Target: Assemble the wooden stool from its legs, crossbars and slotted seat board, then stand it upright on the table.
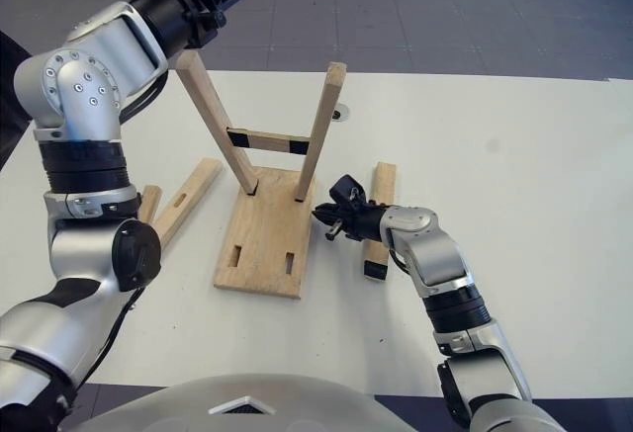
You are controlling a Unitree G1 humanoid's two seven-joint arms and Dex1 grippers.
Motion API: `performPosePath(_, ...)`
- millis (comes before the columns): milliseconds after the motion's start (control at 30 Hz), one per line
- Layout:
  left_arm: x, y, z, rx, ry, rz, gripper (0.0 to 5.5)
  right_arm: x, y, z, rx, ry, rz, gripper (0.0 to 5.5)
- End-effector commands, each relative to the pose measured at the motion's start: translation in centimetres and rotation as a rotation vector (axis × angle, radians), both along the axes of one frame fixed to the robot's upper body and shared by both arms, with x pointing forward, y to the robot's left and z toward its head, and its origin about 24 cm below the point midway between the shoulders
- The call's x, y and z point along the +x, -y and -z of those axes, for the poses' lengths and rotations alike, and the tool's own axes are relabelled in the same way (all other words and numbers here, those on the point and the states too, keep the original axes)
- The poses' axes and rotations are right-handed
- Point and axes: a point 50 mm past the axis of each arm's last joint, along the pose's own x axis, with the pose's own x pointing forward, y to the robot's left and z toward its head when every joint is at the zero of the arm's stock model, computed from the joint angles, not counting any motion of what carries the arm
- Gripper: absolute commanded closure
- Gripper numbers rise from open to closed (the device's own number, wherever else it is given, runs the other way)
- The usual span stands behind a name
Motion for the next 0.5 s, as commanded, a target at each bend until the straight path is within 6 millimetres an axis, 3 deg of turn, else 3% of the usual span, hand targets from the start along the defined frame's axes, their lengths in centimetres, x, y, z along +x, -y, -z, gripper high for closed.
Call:
performPosePath(33,-0.4,0.0,-1.1,0.003,0.057,0.013,3.15,0.1,-0.1,-0.4,-0.012,0.015,-0.020,5.04)
performPosePath(167,-0.8,-0.8,-2.3,0.008,0.111,-0.009,3.15,-0.2,-0.1,-0.1,-0.016,0.005,-0.021,5.04)
performPosePath(333,-0.3,-2.8,-0.3,0.057,0.064,-0.070,3.15,-0.4,-0.1,0.1,-0.018,-0.003,-0.019,5.04)
performPosePath(500,0.3,-2.3,1.4,0.055,0.024,-0.052,3.15,-0.3,0.0,-0.1,-0.020,-0.002,-0.022,5.04)
